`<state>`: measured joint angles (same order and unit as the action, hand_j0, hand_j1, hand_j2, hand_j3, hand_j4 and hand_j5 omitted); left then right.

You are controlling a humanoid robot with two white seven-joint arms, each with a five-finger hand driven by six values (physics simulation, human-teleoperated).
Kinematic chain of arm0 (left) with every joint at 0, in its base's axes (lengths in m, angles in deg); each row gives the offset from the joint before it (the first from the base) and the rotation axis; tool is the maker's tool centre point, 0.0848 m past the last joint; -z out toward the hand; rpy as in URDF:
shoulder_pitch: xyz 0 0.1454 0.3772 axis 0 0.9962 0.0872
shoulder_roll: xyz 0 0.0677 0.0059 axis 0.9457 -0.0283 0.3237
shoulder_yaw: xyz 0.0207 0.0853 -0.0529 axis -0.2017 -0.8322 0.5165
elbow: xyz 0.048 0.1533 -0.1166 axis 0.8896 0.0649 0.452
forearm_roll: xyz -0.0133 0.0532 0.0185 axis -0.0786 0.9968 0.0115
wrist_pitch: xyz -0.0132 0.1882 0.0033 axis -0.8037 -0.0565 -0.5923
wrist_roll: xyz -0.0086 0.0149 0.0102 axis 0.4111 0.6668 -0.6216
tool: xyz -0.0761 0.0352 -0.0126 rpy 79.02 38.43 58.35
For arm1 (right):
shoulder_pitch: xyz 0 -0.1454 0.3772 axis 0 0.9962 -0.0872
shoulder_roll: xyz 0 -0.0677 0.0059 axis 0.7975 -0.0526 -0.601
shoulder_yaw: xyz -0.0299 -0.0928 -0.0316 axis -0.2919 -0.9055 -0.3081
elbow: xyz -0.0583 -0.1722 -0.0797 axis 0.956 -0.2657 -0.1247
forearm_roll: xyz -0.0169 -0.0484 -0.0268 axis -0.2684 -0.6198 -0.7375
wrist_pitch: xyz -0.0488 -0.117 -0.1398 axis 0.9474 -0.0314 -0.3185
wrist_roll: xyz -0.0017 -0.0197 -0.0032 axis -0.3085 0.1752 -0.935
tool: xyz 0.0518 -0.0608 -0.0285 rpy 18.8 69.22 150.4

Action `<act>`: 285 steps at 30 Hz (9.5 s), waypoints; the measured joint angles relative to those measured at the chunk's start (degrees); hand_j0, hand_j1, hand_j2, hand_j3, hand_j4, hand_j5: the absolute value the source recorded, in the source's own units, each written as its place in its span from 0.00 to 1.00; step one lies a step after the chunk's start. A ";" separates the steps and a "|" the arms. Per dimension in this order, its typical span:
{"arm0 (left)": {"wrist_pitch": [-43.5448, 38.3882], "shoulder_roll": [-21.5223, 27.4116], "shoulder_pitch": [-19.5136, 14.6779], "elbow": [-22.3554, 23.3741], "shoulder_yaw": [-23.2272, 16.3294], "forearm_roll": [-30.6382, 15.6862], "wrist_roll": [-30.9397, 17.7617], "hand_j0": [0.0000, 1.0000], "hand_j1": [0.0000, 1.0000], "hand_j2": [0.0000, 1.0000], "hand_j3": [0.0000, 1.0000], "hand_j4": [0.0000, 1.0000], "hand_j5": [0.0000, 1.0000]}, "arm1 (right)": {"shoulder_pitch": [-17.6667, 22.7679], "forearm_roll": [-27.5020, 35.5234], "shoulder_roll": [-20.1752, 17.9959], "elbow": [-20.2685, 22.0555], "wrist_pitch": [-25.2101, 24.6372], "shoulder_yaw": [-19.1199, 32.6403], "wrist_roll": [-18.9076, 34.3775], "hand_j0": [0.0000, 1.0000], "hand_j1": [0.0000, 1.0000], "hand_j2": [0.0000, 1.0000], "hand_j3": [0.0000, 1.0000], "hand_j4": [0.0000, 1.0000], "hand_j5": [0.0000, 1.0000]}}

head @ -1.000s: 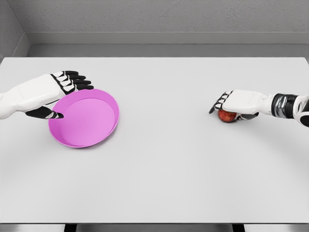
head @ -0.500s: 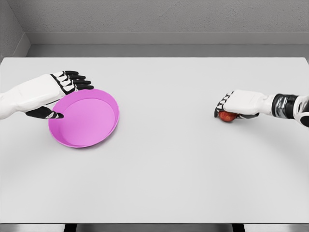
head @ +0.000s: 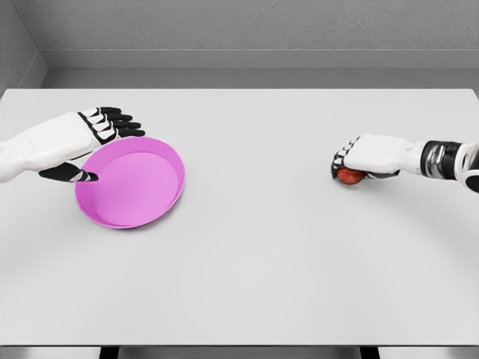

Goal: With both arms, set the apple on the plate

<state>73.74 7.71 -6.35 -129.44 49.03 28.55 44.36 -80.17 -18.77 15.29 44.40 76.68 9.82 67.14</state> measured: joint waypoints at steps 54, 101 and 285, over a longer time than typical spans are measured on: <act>0.00 0.18 0.00 0.02 0.09 -0.26 0.00 1.00 1.00 1.00 1.00 1.00 1.00 | -1.85 -3.32 16.44 10.30 0.02 -2.67 4.61 0.46 0.46 0.46 0.46 0.46 0.46; 0.00 -0.37 -0.62 0.05 0.16 -0.14 0.00 1.00 1.00 1.00 1.00 1.00 1.00 | -1.50 -4.52 16.57 8.25 0.03 1.58 4.96 1.00 1.00 1.00 1.00 1.00 1.00; 0.06 -31.52 -22.94 19.18 -30.45 5.20 -11.78 0.61 0.61 0.61 0.61 0.61 0.61 | 37.09 21.49 6.45 14.70 0.04 52.48 4.85 1.00 1.00 1.00 1.00 1.00 1.00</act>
<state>73.80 -23.81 -29.29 -110.26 18.58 33.75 32.58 -43.08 2.72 21.75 59.09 76.72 62.30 71.98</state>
